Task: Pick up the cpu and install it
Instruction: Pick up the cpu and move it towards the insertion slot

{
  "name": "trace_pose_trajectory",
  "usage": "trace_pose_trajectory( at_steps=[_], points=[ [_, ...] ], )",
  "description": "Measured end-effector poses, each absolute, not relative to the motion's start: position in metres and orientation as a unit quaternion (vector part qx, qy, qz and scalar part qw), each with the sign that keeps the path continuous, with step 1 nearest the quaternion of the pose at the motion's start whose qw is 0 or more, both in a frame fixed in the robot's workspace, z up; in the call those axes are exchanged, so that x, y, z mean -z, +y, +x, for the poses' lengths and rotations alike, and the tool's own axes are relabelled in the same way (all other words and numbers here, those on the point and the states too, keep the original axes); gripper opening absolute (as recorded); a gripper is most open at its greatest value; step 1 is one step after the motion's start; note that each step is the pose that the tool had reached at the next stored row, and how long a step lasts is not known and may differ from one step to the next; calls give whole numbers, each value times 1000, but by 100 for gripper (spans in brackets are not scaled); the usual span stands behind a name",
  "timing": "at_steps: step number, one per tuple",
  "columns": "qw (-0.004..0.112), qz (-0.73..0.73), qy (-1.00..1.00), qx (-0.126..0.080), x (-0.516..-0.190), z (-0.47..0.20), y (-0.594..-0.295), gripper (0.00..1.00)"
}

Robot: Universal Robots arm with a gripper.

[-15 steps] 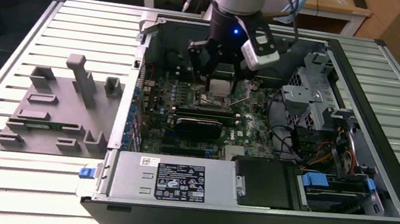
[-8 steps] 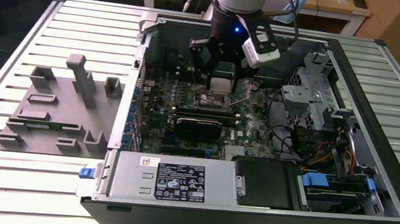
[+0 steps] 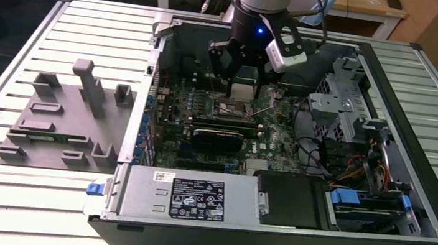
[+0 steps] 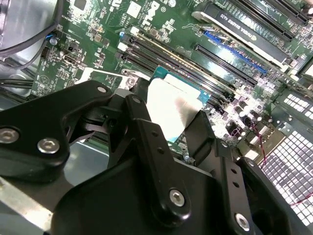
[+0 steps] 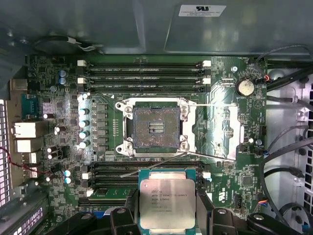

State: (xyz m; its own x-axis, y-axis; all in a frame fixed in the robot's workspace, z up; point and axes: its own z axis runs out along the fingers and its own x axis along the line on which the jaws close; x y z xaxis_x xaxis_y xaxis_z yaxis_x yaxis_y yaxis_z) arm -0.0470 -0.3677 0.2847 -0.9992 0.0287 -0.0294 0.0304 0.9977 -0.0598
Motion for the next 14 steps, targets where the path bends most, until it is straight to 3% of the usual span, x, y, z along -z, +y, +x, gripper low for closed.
trace_pose_trajectory(
  at_steps=[14],
  points=[
    [14, 15, 999, 30, -284, -47, -361, 55]
  ],
)
